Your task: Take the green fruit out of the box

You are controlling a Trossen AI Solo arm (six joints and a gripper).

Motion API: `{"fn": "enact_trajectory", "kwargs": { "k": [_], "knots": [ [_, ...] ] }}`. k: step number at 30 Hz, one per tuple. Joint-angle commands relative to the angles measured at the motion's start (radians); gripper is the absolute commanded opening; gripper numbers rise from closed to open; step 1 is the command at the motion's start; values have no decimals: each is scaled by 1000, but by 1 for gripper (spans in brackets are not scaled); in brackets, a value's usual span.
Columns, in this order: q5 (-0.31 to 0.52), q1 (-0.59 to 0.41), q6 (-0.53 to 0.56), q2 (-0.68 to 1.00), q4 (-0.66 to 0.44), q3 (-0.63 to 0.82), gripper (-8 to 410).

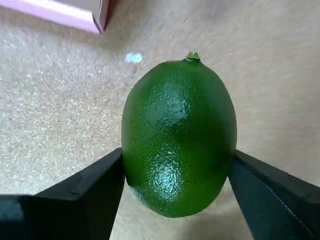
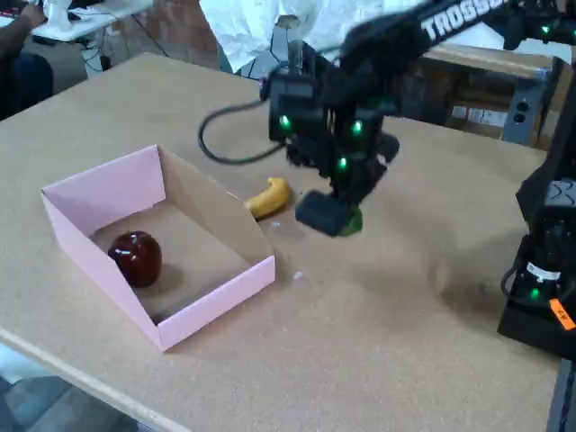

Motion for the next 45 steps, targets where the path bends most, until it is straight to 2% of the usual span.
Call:
{"fn": "enact_trajectory", "kwargs": {
  "k": [1, 4, 13, 20, 24, 32, 35, 38, 45],
  "knots": [
    [-153, -1, 121, 27, 401, -328, -1],
    [-192, 0, 141, 71, 425, -351, -1],
    [-214, 2, 143, 178, 488, -353, 0],
    [-216, 2, 82, 179, 505, -352, 11],
    [-216, 2, 72, 172, 508, -352, 55],
    [-214, 2, 32, 117, 530, -352, 202],
    [-211, 2, 32, 93, 529, -352, 243],
    [-212, 2, 32, 68, 521, -352, 262],
    [-214, 2, 39, -14, 471, -352, 264]
  ]
}}
